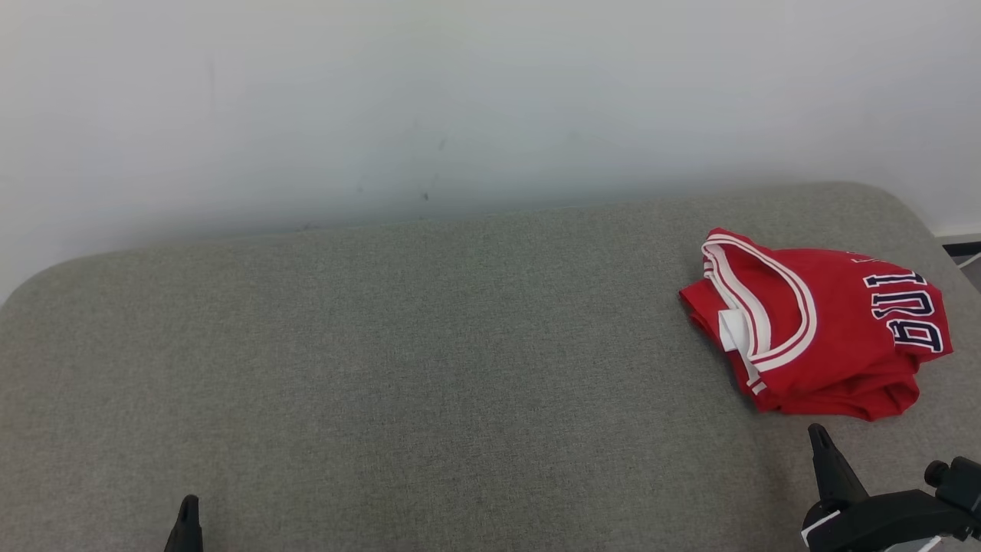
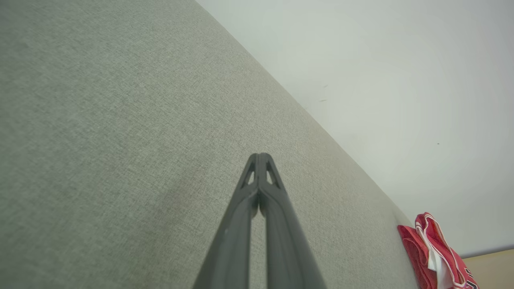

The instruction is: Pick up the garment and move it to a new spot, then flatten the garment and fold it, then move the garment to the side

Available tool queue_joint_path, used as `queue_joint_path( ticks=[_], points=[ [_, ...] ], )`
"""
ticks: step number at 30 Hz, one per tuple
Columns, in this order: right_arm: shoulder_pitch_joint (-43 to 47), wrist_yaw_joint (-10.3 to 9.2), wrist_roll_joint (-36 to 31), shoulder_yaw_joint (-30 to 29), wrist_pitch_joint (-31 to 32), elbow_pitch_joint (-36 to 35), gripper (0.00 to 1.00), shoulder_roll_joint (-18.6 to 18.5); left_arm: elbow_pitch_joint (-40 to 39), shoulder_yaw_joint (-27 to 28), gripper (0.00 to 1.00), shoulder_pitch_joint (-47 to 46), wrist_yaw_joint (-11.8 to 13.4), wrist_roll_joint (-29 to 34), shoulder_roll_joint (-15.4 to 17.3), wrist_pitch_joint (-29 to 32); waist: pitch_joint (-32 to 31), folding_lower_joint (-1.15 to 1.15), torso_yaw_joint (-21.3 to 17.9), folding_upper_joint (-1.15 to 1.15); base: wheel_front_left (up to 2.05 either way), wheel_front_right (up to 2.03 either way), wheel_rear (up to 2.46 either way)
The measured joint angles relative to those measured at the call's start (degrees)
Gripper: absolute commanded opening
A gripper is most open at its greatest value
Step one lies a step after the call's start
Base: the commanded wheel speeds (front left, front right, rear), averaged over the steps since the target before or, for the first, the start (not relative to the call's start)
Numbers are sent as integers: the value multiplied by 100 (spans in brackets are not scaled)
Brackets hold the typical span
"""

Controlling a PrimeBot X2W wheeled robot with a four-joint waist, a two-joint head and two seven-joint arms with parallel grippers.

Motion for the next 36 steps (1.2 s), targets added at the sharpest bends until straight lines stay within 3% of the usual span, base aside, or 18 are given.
queue_joint_path(
  ticks=[36],
  points=[
    [-393, 539, 2434, -731, 750, 265, 0, 627, 218, 509, 0, -542, -500, -2813, -254, 680, 99, 0, 53, 0, 0, 0, 0]
  ],
)
